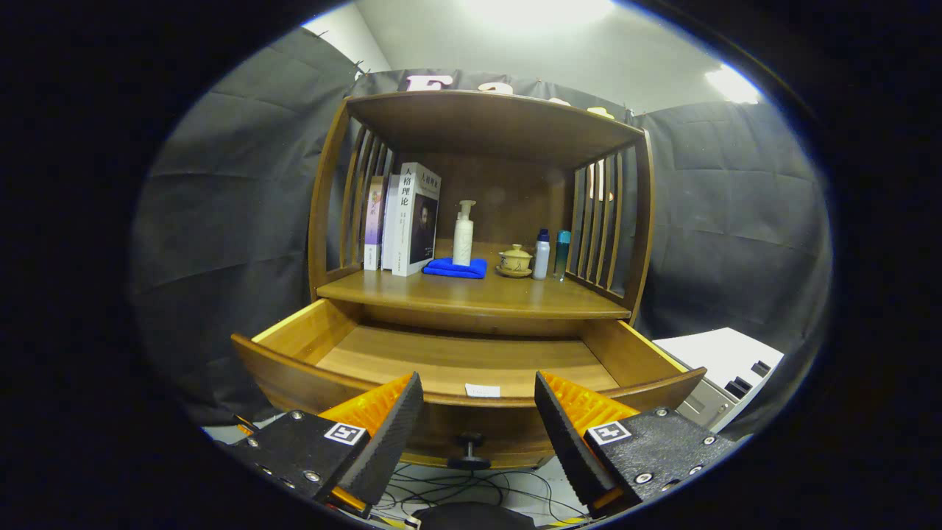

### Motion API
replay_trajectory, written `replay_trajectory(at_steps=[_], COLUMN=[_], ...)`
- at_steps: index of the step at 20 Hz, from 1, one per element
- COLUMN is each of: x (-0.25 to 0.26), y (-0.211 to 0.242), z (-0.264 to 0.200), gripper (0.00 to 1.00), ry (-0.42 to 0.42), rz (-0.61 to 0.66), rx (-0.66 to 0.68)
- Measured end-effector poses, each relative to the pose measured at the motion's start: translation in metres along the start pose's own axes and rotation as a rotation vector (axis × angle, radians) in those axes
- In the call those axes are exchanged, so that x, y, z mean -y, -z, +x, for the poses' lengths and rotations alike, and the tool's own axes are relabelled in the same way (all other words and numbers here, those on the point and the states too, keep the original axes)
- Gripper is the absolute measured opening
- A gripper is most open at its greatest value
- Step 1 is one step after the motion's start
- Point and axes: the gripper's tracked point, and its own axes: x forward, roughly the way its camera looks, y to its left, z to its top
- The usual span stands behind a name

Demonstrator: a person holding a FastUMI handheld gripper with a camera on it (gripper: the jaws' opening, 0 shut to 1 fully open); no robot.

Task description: Pull open the drawer, take out the items inside it, and place them on the countertop above the cabinet.

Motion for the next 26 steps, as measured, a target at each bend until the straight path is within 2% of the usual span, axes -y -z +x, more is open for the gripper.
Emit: replay_trajectory(at_steps=[5, 12, 20, 26], x=[0.009, 0.011, 0.014, 0.014], y=[-0.007, -0.006, 0.028, 0.086], z=[0.032, 0.086, 0.132, 0.139], gripper=[0.95, 0.95, 0.95, 0.95], ry=[0.053, 0.116, 0.149, 0.156], rz=[0.09, 0.053, 0.123, 0.122], rx=[-0.055, -0.239, -0.469, -0.717])
